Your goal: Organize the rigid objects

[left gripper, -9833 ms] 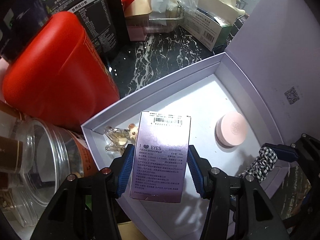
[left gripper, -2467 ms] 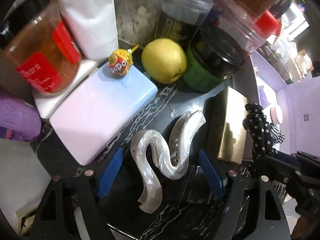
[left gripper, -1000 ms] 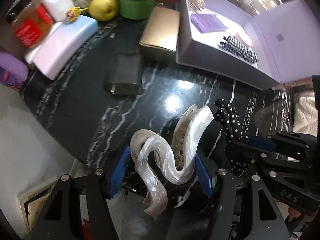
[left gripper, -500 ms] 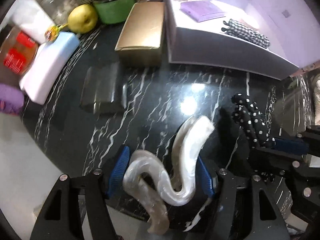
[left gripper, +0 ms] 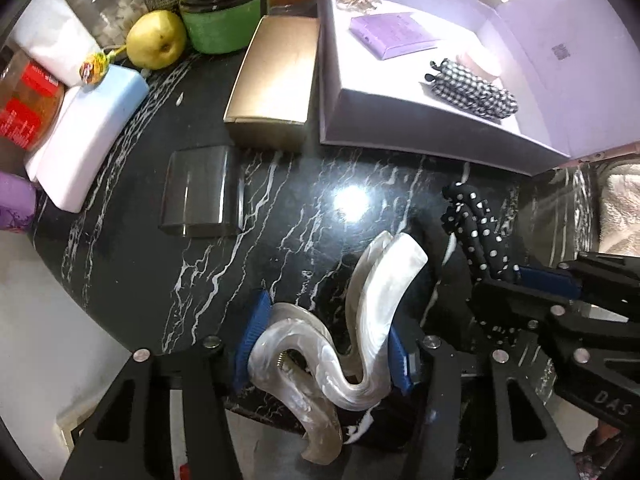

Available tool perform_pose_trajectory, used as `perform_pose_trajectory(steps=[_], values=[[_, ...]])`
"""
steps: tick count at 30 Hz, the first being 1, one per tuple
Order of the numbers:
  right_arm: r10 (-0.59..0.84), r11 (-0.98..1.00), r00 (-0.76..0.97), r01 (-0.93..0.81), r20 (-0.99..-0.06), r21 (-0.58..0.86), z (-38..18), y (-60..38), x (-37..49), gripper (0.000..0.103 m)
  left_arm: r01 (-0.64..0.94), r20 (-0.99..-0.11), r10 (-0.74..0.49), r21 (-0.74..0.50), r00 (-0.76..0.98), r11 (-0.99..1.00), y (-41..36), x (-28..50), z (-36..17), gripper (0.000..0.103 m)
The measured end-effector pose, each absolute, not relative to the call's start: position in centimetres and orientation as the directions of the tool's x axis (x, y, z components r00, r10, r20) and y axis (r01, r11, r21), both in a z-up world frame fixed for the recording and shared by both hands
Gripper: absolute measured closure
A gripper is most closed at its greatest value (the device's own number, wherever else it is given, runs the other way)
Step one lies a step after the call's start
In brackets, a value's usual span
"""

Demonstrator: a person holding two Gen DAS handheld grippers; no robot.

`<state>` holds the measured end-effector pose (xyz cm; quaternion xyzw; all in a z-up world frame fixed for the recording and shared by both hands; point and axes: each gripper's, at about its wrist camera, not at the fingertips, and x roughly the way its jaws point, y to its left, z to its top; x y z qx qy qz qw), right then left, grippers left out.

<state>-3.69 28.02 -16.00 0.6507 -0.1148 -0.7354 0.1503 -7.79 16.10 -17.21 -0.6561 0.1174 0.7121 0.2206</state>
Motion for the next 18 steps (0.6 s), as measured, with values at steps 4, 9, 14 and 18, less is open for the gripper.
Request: perform_pose_trajectory(steps=[4, 9, 14, 18], values=[[-0.377, -0.926, -0.116, 0.068, -0.919, 0.371, -15.6, 28.1, -3.3, 0.084, -0.473, -0.986, 0.160, -0.121, -0.042, -0.873, 17.0, -8.4, -16.3, 0.050], [-0.380, -0.925, -0.127, 0.061, -0.916, 0.375, -15.0, 28.3, -2.8, 0.084, -0.485, -0.988, 0.147, -0.105, -0.050, -0.868, 17.3, -9.5, -15.1, 0.050], [-0.380, -0.925, -0.137, 0.046, -0.915, 0.377, -14.3, 28.6, -2.1, 0.084, -0.502, -0.986, 0.158, -0.107, -0.060, -0.859, 19.6, -10.0, -13.8, 0.050], [-0.379, -0.925, -0.141, 0.034, -0.915, 0.378, -13.7, 28.4, -1.5, 0.084, -0.518, -0.985, 0.164, -0.112, -0.056, -0.848, 20.0, -10.3, -13.1, 0.050]])
